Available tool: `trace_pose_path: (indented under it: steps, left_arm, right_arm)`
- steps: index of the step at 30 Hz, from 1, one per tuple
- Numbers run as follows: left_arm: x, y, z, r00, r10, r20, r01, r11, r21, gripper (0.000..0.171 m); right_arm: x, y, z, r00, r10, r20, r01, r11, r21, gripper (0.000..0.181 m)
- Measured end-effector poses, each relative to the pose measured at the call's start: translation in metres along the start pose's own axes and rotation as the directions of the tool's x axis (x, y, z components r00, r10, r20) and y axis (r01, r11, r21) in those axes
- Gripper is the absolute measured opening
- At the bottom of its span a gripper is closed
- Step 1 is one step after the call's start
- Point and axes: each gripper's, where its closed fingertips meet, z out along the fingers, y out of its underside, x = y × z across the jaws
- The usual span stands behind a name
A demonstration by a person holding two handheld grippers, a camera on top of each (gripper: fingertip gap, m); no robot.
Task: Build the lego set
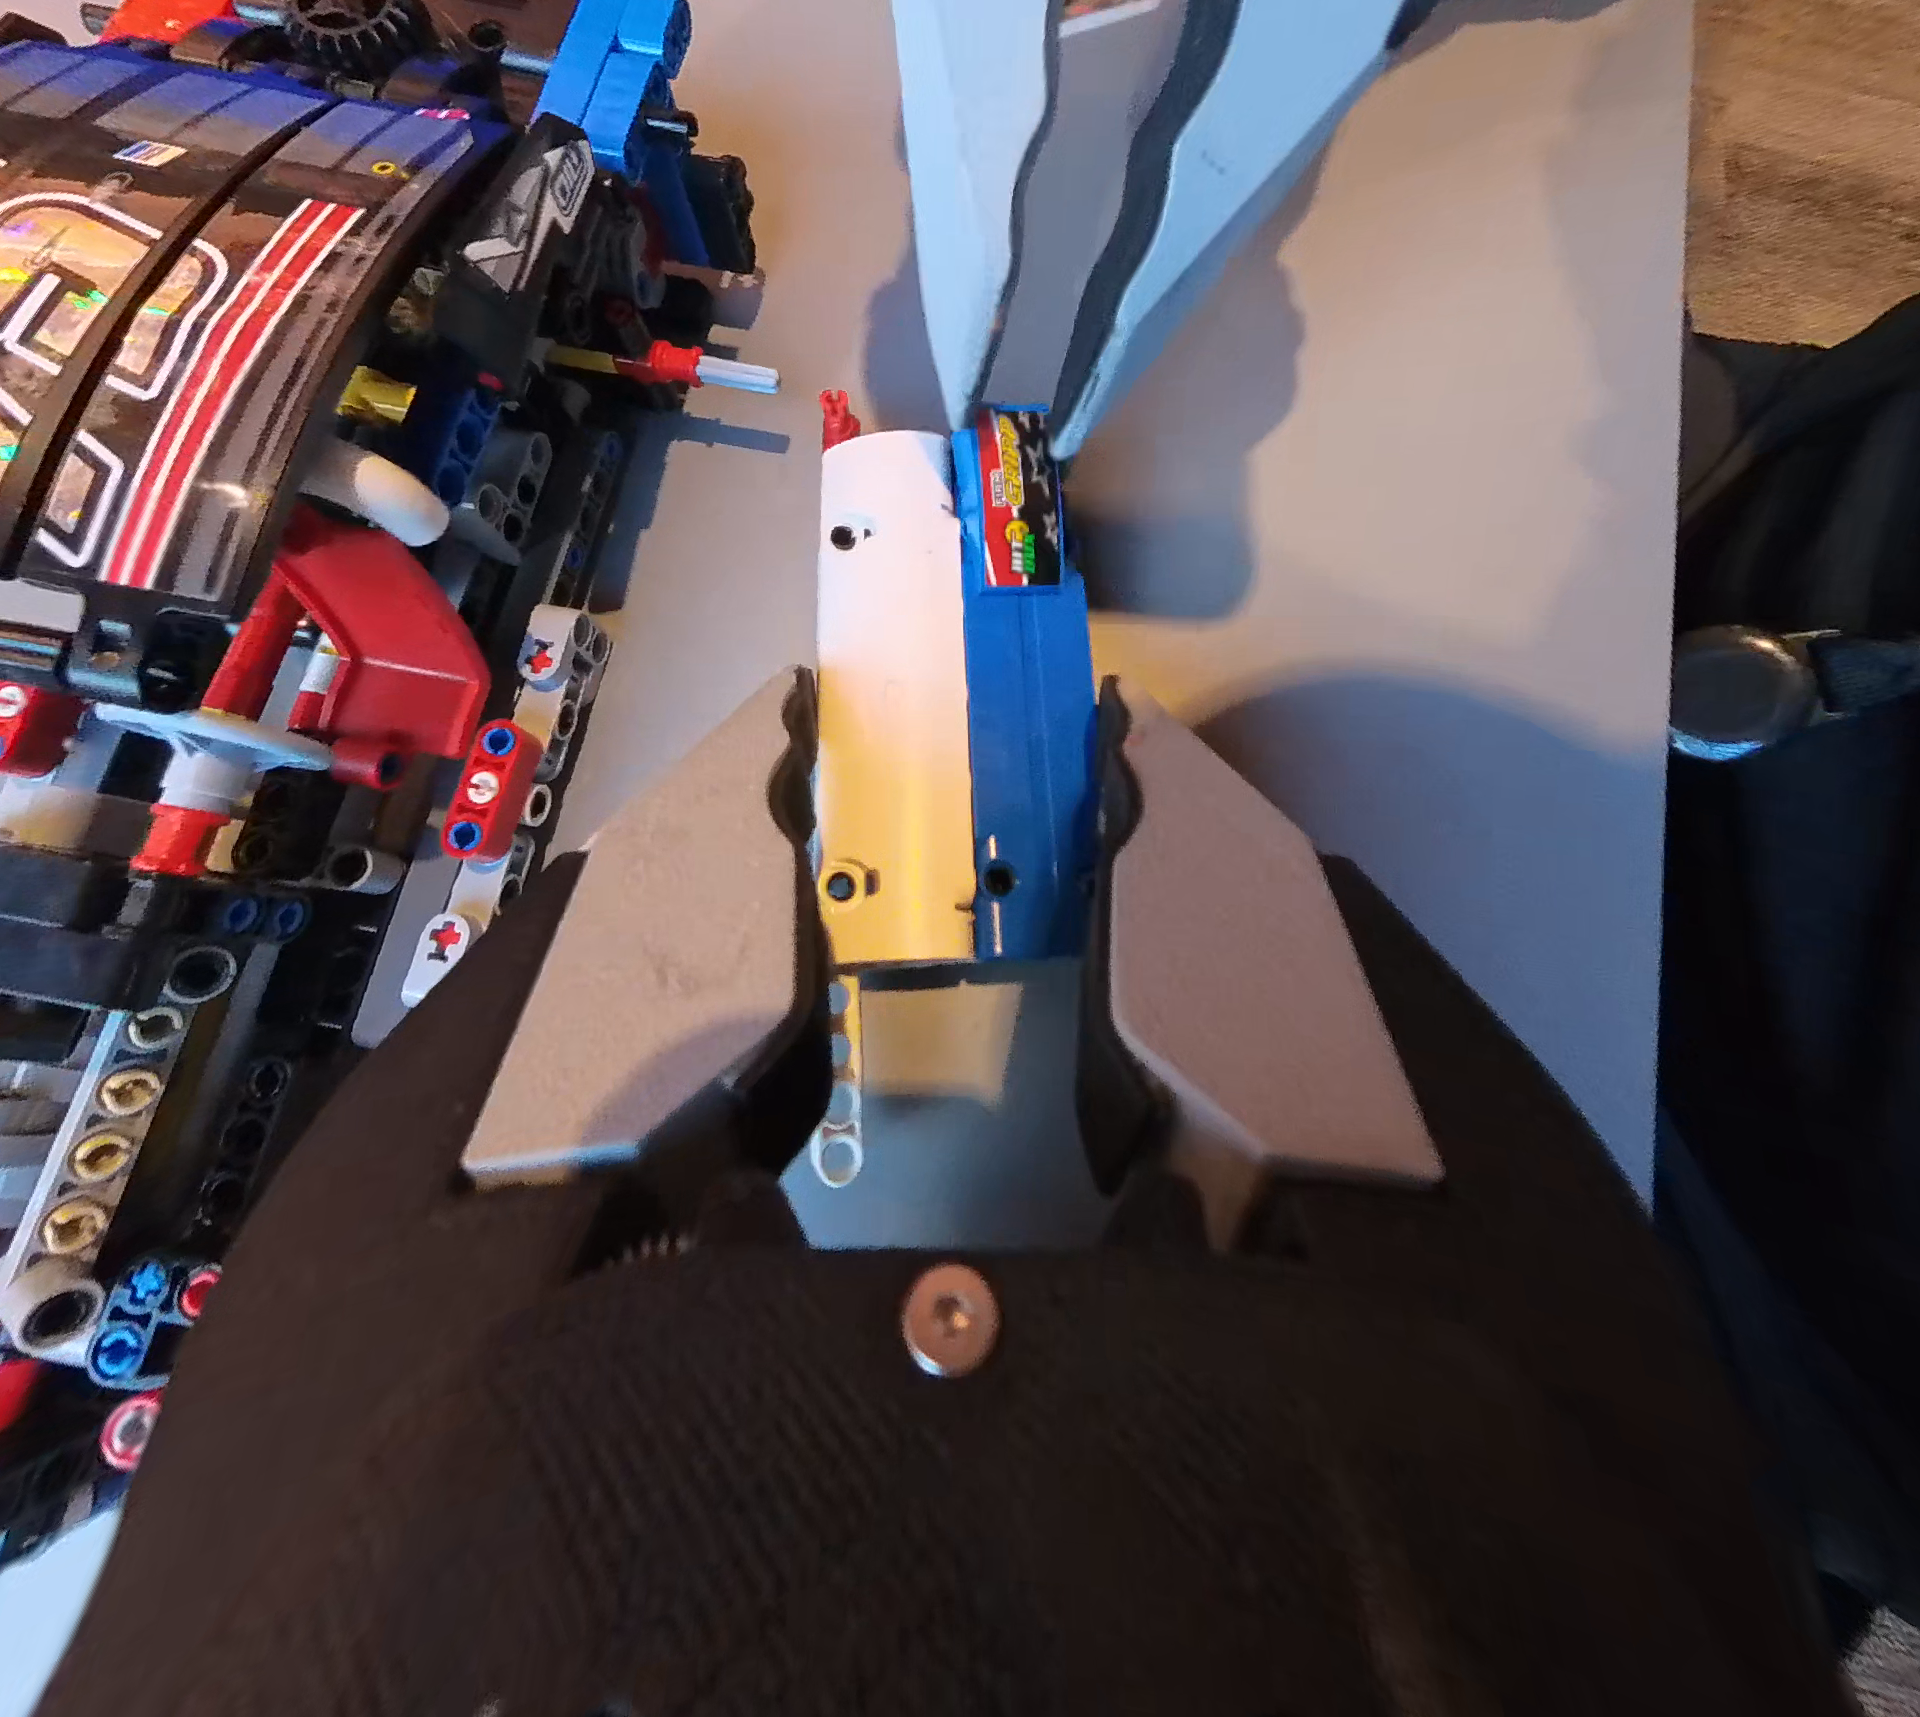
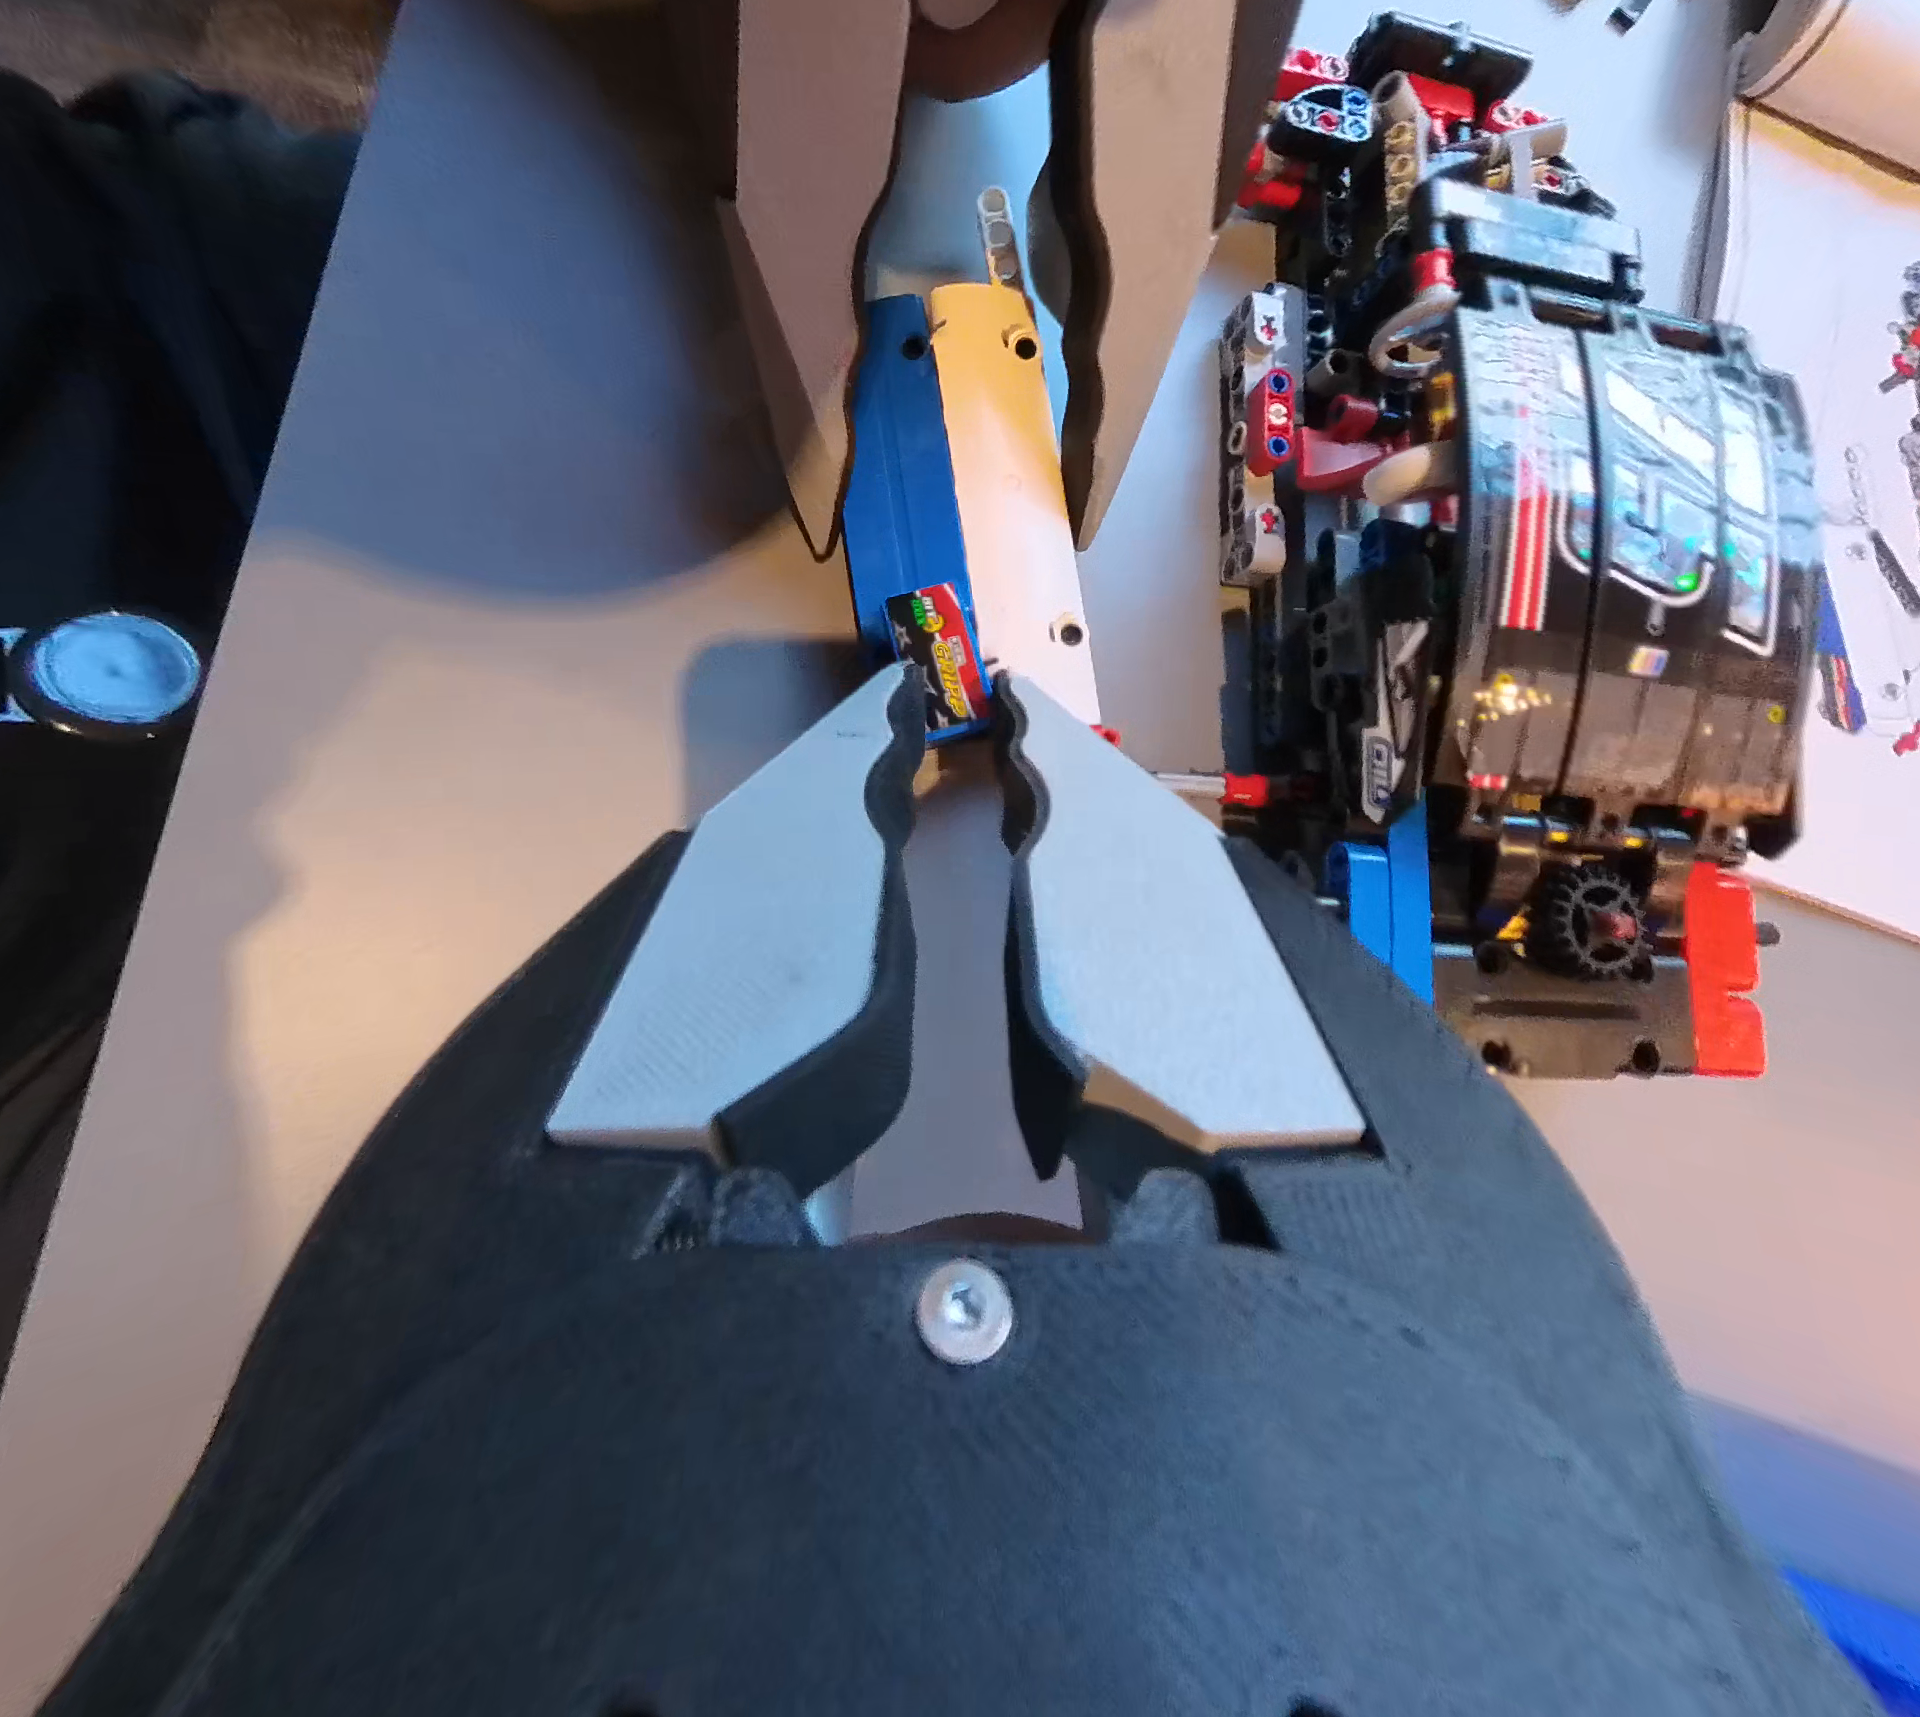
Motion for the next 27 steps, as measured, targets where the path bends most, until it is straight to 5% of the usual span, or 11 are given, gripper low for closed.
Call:
trace_pose_path:
  steps: [7, 11, 27]
  left_arm:
    - [-0.0001, -0.0002, -0.0003, 1.0, -0.013, -0.024, 0.013, 1.0, 0.008, 0.052]
    - [-0.0002, -0.0005, -0.0005, 0.999, -0.022, -0.034, 0.023, 1.0, 0.018, 0.051]
    - [0.0015, -0.0001, -0.0006, 0.997, -0.045, -0.068, 0.044, 0.999, -0.022, 0.051]
  right_arm:
    - [0.0029, 0.0001, 0.0032, 0.997, -0.067, -0.027, 0.066, 0.996, -0.062, 0.002]
    - [0.0013, 0.001, 0.0034, 0.999, -0.046, -0.026, 0.045, 0.997, -0.063, 0.027]
    - [-0.0022, 0.0025, 0.0062, 0.999, -0.002, -0.047, -0.002, 0.995, -0.098, 0.015]
